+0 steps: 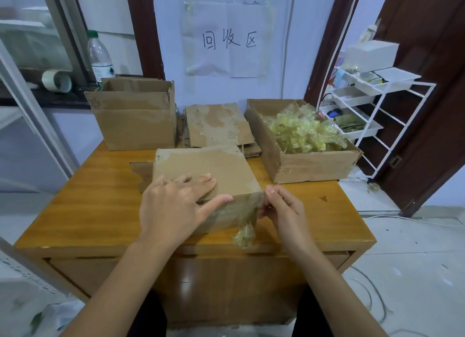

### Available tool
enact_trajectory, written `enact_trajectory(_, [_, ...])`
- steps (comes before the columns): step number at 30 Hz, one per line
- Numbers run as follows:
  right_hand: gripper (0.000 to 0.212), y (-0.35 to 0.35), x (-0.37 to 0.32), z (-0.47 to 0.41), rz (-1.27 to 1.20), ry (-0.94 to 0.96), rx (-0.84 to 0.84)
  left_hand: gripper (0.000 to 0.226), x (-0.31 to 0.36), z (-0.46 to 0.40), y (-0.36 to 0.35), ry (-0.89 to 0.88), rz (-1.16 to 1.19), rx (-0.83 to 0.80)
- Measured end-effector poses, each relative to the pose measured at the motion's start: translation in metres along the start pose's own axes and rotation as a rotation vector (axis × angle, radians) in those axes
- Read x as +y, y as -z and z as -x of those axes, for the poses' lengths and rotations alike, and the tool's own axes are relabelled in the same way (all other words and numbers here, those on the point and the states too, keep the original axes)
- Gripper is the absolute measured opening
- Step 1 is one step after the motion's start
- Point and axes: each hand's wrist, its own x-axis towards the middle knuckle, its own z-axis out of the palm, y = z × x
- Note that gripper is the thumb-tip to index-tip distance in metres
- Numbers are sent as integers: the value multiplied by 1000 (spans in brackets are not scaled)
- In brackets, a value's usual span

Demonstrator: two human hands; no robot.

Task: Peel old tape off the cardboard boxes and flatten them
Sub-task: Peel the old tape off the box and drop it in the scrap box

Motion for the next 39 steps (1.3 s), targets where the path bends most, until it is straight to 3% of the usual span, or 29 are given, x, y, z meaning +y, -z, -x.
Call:
enact_trajectory(16, [32, -17, 15, 12, -827, -291, 152, 63, 0, -1, 2, 7, 7, -32])
enact_trajectory(22, [29, 2, 17, 22, -754, -239, -57, 64, 1, -1, 3, 14, 3, -56])
enact_trajectory(23, [37, 5, 17, 23, -745, -225, -88, 64, 2, -1, 3, 14, 4, -60])
enact_trajectory(24, [42, 7, 18, 24, -693, -217, -86, 64, 2, -1, 3, 15, 3, -65])
enact_trajectory(27, [29, 1, 13, 24, -323, -215, 30, 62, 2, -2, 4, 26, 11, -78])
enact_trajectory(31, [38, -14, 6, 22, 186, -226, 100, 60, 2, -1, 2, 20, 30, -42])
enact_trajectory(35, [18, -18, 7, 23, 338, -20, 114, 59, -5, -1, 5, -5, 90, -1])
enact_trajectory(39, [17, -16, -3, 22, 329, 82, 84, 54, -13, -7, 14, -24, 131, 10])
